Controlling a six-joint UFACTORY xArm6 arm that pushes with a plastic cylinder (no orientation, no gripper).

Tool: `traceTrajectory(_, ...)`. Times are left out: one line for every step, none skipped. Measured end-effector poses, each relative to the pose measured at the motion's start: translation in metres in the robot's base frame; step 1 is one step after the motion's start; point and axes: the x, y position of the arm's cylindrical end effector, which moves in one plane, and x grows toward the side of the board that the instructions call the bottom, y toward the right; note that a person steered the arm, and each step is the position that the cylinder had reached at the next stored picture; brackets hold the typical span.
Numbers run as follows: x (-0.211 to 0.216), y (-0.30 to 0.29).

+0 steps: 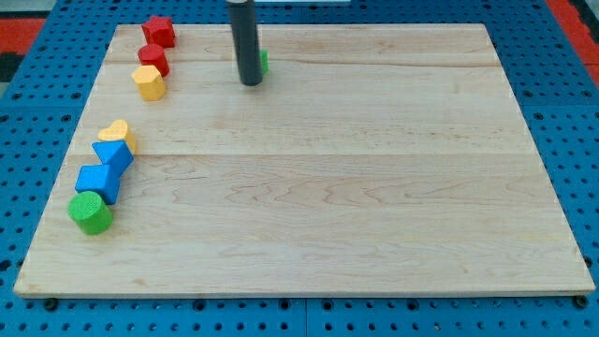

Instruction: Nudge the green star left a bit

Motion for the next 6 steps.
traceTrajectory(0.000, 0.034)
traceTrajectory(-0.019, 0.070)
traceTrajectory(-0.044, 0.047)
traceTrajectory(-0.054, 0.001)
traceTrajectory(-0.054, -0.020)
traceTrajectory(-0.060, 0.021)
